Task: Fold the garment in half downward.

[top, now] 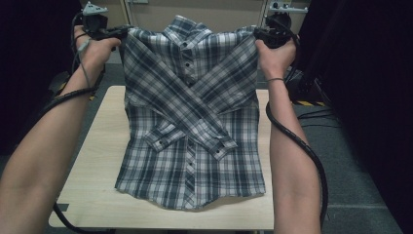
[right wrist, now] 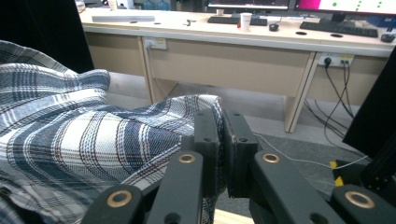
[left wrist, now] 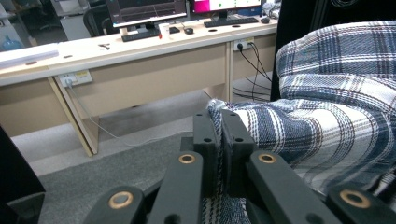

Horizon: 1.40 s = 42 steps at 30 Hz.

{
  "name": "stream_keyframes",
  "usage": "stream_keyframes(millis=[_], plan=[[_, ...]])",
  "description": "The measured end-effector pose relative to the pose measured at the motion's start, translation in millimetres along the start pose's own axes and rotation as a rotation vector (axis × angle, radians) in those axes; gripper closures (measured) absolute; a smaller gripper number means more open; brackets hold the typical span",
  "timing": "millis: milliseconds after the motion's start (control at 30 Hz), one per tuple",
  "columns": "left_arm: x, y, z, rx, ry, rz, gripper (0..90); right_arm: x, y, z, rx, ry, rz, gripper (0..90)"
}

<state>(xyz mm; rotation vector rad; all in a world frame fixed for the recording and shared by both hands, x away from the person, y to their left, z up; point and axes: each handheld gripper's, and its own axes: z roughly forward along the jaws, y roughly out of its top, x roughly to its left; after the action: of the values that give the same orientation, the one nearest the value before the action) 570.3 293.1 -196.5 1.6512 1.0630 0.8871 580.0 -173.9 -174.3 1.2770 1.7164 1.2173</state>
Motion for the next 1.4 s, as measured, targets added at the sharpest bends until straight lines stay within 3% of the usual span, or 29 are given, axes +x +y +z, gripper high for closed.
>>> stream_keyframes(millis=[567,667,867,1100,1400], plan=[[-19.2,-59.3,-27.7,0.008,-0.092,0.068,85.6,-4.5,-69.2,-24.2,0.005,0.055,-0.002,85.7],[-21.5,-69.1,-34.8,0.000,-0.112,0.097,85.6,-4.8,-78.9,-30.5,0.004,0.062,-0.008,85.7],[-29.8,-87.7,-50.4,0.009,-0.166,0.101,85.6,-5.6,-97.0,-43.6,0.002,0.076,-0.018,85.7],[-38.1,-106.3,-65.3,0.019,-0.204,0.134,85.6,-5.6,-119.7,-57.4,0.015,0.089,-0.044,85.7],[-49.9,-130.0,-86.6,0.030,-0.253,0.166,85.6,-6.5,-145.2,-75.4,0.017,0.120,-0.033,85.7]])
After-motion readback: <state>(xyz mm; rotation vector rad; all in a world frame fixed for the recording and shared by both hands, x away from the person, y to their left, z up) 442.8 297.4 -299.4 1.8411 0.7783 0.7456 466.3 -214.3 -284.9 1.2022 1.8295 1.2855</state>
